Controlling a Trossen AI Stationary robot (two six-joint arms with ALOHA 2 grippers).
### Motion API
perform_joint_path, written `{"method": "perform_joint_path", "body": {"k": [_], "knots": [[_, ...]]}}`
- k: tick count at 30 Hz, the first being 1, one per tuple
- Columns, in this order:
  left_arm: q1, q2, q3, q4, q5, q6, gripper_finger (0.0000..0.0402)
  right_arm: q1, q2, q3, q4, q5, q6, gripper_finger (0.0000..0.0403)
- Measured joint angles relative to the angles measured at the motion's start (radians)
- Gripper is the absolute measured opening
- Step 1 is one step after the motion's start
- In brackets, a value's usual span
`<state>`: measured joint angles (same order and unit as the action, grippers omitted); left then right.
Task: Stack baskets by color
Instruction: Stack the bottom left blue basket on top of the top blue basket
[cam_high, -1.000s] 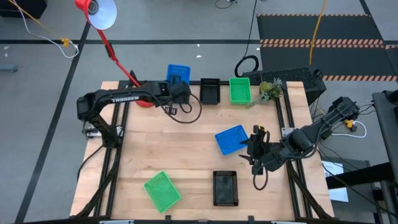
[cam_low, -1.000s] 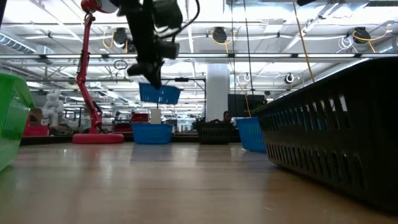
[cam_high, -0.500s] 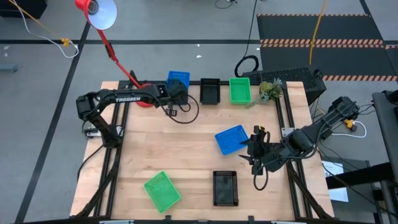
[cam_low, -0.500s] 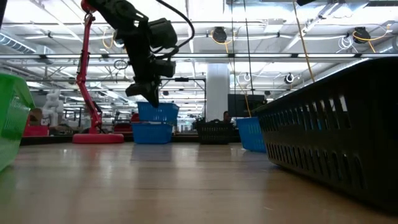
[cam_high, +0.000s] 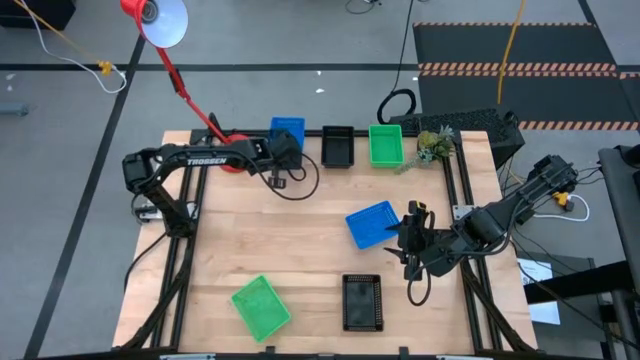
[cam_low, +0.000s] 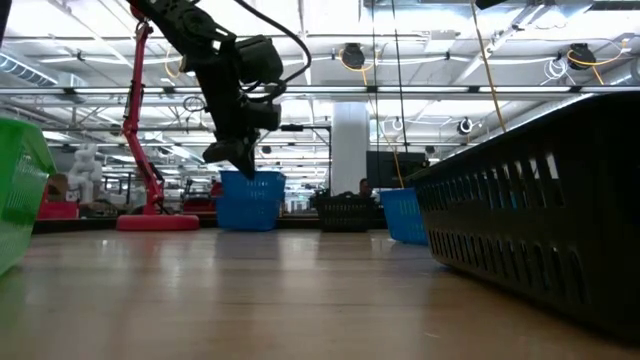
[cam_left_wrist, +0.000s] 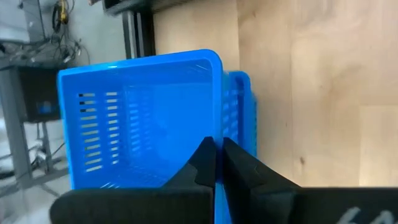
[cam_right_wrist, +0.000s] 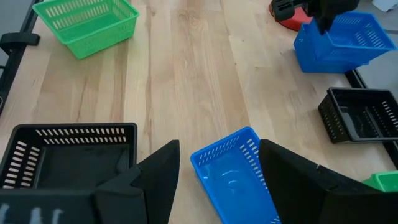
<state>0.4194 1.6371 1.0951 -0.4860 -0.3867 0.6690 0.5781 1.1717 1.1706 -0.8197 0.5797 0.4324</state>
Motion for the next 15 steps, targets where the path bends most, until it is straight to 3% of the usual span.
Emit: {"method": "perform_joint_path", "body": {"k": [5,15], "knots": [[-0.016,0.000,0.000,0.000,-0.058,-0.008,0.0006,0.000,0.000,0.000,0.000,0.000,-0.002,0.0212],[0.004,0.000,0.000,-0.020,-0.037,-0.052,0.0007,0.000,0.000,0.000,0.000,0.000,-0.001,0.0212]]}}
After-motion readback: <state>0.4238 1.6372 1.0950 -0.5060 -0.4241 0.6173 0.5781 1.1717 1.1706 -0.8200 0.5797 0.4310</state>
